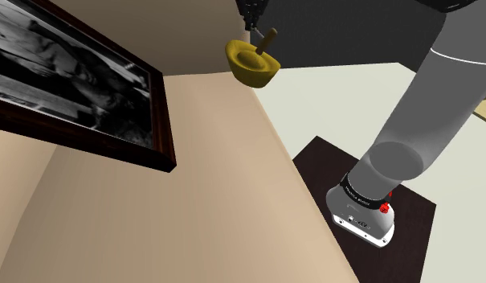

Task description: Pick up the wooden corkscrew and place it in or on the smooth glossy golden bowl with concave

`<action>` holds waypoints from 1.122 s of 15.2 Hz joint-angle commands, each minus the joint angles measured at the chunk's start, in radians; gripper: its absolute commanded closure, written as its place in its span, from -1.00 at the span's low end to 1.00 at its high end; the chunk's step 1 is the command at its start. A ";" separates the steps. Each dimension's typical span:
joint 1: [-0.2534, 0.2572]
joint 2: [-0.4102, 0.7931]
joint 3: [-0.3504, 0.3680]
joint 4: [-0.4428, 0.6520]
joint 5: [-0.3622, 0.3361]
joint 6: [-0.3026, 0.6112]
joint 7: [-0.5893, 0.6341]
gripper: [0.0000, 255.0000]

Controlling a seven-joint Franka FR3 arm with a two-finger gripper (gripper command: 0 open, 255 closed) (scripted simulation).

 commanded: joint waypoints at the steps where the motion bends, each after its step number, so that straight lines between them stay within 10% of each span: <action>1: -0.022 0.066 -0.016 0.088 0.002 -0.025 -0.037 1.00; 17: -0.033 0.081 -0.023 -0.065 0.002 0.142 -0.067 1.00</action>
